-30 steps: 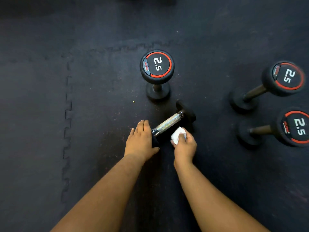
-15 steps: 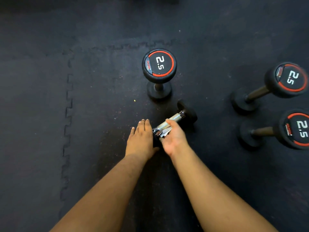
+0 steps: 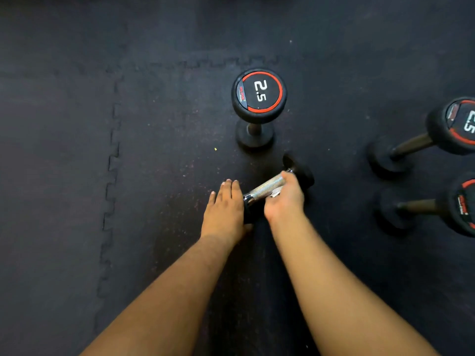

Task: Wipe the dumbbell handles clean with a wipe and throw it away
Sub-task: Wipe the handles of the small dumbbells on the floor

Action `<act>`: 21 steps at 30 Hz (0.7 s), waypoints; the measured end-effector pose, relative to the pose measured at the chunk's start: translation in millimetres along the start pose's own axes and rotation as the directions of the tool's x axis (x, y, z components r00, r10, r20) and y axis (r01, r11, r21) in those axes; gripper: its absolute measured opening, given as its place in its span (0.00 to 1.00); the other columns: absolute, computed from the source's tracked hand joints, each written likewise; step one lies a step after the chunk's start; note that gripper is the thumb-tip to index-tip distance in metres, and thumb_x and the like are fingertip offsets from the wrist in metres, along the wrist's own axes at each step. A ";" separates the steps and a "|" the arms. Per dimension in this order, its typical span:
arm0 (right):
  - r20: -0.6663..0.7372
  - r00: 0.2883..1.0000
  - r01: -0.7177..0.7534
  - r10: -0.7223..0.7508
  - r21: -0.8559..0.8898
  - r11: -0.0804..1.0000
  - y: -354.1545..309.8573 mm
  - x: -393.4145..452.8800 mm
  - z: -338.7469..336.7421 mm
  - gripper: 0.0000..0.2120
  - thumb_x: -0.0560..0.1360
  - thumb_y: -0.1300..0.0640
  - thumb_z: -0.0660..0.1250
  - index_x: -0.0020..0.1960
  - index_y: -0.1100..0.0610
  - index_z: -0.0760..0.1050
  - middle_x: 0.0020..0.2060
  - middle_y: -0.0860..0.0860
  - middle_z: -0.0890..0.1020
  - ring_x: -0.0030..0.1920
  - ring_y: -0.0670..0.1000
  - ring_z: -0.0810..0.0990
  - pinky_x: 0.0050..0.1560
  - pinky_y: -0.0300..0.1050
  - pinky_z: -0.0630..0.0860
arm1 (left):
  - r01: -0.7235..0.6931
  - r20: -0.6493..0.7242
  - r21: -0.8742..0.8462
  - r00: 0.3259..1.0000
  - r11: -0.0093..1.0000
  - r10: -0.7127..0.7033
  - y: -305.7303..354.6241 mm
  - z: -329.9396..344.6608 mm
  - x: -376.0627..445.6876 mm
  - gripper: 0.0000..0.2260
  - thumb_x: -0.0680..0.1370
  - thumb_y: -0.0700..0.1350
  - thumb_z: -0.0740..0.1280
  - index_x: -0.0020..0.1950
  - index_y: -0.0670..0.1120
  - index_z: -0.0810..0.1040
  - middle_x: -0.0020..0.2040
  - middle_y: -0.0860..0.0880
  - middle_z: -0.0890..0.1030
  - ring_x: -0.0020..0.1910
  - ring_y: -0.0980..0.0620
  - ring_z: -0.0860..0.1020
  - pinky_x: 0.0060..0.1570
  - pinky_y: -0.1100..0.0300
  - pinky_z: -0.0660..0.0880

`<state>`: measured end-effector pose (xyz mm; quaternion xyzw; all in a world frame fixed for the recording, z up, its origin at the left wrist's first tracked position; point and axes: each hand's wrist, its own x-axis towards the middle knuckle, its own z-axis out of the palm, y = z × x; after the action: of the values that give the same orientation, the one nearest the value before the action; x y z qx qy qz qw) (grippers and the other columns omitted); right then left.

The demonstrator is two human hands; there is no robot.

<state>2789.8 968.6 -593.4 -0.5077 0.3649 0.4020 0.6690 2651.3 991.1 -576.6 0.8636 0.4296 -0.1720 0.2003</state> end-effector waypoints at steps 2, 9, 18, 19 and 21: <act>0.026 0.999 -0.043 0.045 -0.067 0.997 -16.3 13.1 5.2 0.06 0.77 0.61 0.66 0.42 0.59 0.72 0.38 0.54 0.75 0.37 0.52 0.75 0.42 0.46 0.75 | 0.000 -0.002 0.002 1.000 1.000 0.000 0.1 -1.1 -0.6 0.53 0.71 0.58 0.77 0.82 0.41 0.46 0.82 0.42 0.53 0.82 0.46 0.52 0.81 0.48 0.51; 0.028 1.000 0.009 -0.008 -0.026 1.000 -9.2 -1.3 -7.7 0.05 0.76 0.59 0.70 0.50 0.58 0.78 0.51 0.54 0.82 0.55 0.54 0.81 0.63 0.52 0.74 | -0.011 0.005 0.020 1.000 1.000 0.010 0.5 -0.6 -2.8 0.53 0.72 0.58 0.76 0.82 0.41 0.45 0.83 0.42 0.51 0.82 0.46 0.50 0.81 0.47 0.51; 0.140 0.989 -0.026 0.047 -0.148 0.989 -18.1 3.2 -15.9 0.13 0.77 0.54 0.69 0.59 0.59 0.77 0.52 0.53 0.82 0.56 0.53 0.80 0.65 0.52 0.73 | -0.010 0.006 -0.008 1.000 1.000 0.010 0.7 -0.4 -2.3 0.52 0.72 0.57 0.76 0.82 0.41 0.46 0.83 0.42 0.52 0.83 0.46 0.49 0.81 0.47 0.49; 0.140 0.990 -0.012 0.032 -0.144 0.989 -14.9 -2.0 -18.1 0.17 0.77 0.53 0.69 0.63 0.58 0.76 0.56 0.53 0.82 0.59 0.53 0.79 0.67 0.53 0.71 | -0.012 0.008 -0.006 1.000 1.000 0.012 0.8 -1.0 -1.9 0.52 0.73 0.57 0.76 0.82 0.41 0.46 0.83 0.42 0.51 0.83 0.46 0.48 0.81 0.47 0.49; 0.112 0.993 -0.004 0.020 -0.139 0.990 -11.5 -6.7 -15.0 0.18 0.77 0.54 0.69 0.65 0.58 0.75 0.58 0.54 0.81 0.60 0.54 0.79 0.67 0.53 0.70 | -0.009 0.018 -0.013 1.000 1.000 0.009 1.0 -1.9 -1.9 0.51 0.73 0.56 0.76 0.82 0.41 0.45 0.83 0.42 0.51 0.83 0.46 0.48 0.81 0.47 0.48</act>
<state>2796.3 951.1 -586.2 -0.5270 0.3006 0.4587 0.6492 2651.3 990.2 -573.9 0.8627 0.4249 -0.1761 0.2103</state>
